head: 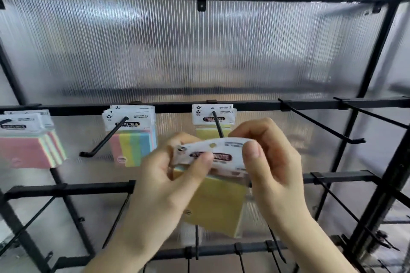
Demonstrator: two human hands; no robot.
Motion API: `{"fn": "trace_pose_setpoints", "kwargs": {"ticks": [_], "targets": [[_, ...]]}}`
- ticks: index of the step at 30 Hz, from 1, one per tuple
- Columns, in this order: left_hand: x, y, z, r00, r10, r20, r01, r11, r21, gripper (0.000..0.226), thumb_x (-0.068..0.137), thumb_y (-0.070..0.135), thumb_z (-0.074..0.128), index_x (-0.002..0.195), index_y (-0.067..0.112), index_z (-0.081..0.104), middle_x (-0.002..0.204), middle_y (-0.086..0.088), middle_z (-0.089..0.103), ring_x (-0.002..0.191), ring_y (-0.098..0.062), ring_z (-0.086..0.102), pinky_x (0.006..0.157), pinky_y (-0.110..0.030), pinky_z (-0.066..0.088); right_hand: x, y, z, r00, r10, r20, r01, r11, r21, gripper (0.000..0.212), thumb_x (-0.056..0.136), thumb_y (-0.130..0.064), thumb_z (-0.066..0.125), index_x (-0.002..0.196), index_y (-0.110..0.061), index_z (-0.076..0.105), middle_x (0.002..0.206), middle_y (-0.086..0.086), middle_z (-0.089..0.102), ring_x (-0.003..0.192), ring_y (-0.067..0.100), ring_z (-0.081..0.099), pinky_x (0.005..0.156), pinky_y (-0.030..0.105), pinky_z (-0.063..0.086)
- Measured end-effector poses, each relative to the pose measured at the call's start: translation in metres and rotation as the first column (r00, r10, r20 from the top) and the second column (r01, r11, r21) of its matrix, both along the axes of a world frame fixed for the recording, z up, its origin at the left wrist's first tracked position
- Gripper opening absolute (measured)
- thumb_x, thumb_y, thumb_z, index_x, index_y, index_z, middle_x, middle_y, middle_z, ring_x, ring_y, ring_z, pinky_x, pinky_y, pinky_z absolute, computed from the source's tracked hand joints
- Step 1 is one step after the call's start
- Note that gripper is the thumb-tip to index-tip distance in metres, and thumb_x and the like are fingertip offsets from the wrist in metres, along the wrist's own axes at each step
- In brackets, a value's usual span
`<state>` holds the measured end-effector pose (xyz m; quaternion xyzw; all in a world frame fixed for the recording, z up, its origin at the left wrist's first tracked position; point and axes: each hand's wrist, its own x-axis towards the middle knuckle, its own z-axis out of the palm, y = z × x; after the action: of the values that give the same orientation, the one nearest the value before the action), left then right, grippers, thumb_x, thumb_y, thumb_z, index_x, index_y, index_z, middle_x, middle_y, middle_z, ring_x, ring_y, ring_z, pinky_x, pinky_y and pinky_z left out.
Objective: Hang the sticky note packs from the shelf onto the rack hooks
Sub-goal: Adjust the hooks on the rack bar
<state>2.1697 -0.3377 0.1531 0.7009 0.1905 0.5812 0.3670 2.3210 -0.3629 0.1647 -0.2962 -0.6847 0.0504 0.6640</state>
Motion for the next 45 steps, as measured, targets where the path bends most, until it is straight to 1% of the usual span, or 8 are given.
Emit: {"fn": "trace_pose_setpoints", "kwargs": {"ticks": [4, 9, 14, 19, 26, 34, 38, 45], "targets": [[0.017, -0.006, -0.006, 0.998, 0.056, -0.020, -0.057, 0.998, -0.015, 0.019, 0.083, 0.046, 0.061, 0.091, 0.029, 0.065, 0.077, 0.004, 0.068, 0.068, -0.011, 0.064, 0.055, -0.019, 0.050, 0.009, -0.004, -0.003, 0.985, 0.071, -0.156, -0.096, 0.982, -0.162, 0.016, 0.084, -0.034, 0.061, 0.072, -0.024, 0.056, 0.059, -0.007, 0.051, 0.052, -0.002, 0.042, 0.047, 0.014, 0.036], [0.027, -0.002, -0.011, 0.995, 0.098, 0.005, -0.097, 0.988, -0.123, 0.048, 0.082, 0.062, 0.054, 0.087, 0.014, 0.060, 0.080, -0.029, 0.055, 0.069, -0.041, 0.055, 0.055, -0.047, 0.050, 0.018, 0.001, -0.004, 0.958, 0.109, -0.265, -0.204, 0.909, -0.365, 0.013, 0.080, -0.028, 0.064, 0.068, -0.026, 0.059, 0.058, -0.009, 0.054, 0.053, 0.007, 0.048, 0.044, 0.020, 0.039], [0.034, 0.011, -0.016, 0.988, 0.155, 0.019, -0.151, 0.980, -0.131, 0.030, 0.084, 0.055, 0.055, 0.084, 0.027, 0.068, 0.066, 0.007, 0.062, 0.064, -0.004, 0.054, 0.059, -0.015, 0.042, 0.019, 0.013, -0.009, 0.950, 0.109, -0.293, -0.223, 0.894, -0.388, 0.023, 0.080, -0.031, 0.072, 0.073, -0.015, 0.058, 0.061, -0.004, 0.057, 0.057, 0.011, 0.053, 0.047, 0.021, 0.044], [0.038, 0.025, -0.025, 0.975, 0.220, 0.039, -0.212, 0.965, -0.152, 0.041, 0.080, 0.058, 0.059, 0.089, 0.018, 0.062, 0.075, -0.002, 0.065, 0.069, -0.005, 0.058, 0.061, -0.014, 0.044, 0.022, 0.032, -0.020, 0.970, 0.057, -0.237, -0.139, 0.928, -0.347, 0.020, 0.080, -0.033, 0.062, 0.084, -0.013, 0.059, 0.069, -0.016, 0.063, 0.064, -0.002, 0.057, 0.060, 0.011, 0.043], [0.040, 0.079, -0.042, 0.910, 0.413, 0.021, -0.402, 0.896, -0.191, 0.056, 0.077, 0.065, 0.060, 0.103, 0.016, 0.051, 0.108, -0.006, 0.060, 0.104, -0.018, 0.057, 0.096, -0.033, 0.044, 0.036, 0.074, -0.044, 0.958, -0.151, -0.245, 0.036, 0.908, -0.416, 0.022, 0.083, -0.033, 0.068, 0.096, -0.021, 0.056, 0.095, -0.001, 0.064, 0.083, 0.000, 0.060, 0.074, 0.011, 0.045], [0.041, 0.122, -0.066, 0.864, 0.471, -0.177, -0.503, 0.816, -0.285, 0.040, 0.087, 0.053, 0.048, 0.098, 0.014, 0.048, 0.088, 0.007, 0.054, 0.080, -0.001, 0.051, 0.062, 0.002, 0.035, 0.049, 0.099, -0.069, 0.946, -0.301, -0.120, 0.171, 0.778, -0.605, 0.021, 0.091, -0.024, 0.063, 0.106, -0.014, 0.052, 0.088, -0.006, 0.056, 0.074, -0.002, 0.055, 0.058, 0.008, 0.042], [0.035, 0.115, -0.088, 0.837, 0.473, -0.277, -0.546, 0.758, -0.356, 0.022, 0.097, 0.039, 0.045, 0.101, 0.017, 0.049, 0.090, 0.017, 0.052, 0.080, 0.008, 0.048, 0.061, -0.007, 0.035, 0.051, 0.095, -0.090, 0.961, -0.277, 0.011, 0.203, 0.676, -0.709, 0.010, 0.095, -0.022, 0.056, 0.100, -0.014, 0.055, 0.087, -0.004, 0.059, 0.080, 0.012, 0.057, 0.063, 0.018, 0.042], [0.004, 0.071, -0.113, 0.780, 0.419, -0.464, -0.573, 0.776, -0.262, 0.015, 0.098, 0.017, 0.044, 0.094, 0.025, 0.056, 0.098, 0.003, 0.065, 0.094, -0.013, 0.060, 0.077, -0.025, 0.045, 0.035, 0.077, -0.114, 0.967, -0.239, 0.088, 0.221, 0.616, -0.756, 0.010, 0.098, -0.023, 0.049, 0.101, -0.014, 0.054, 0.088, 0.002, 0.062, 0.078, 0.015, 0.059, 0.059, 0.020, 0.042]]}}
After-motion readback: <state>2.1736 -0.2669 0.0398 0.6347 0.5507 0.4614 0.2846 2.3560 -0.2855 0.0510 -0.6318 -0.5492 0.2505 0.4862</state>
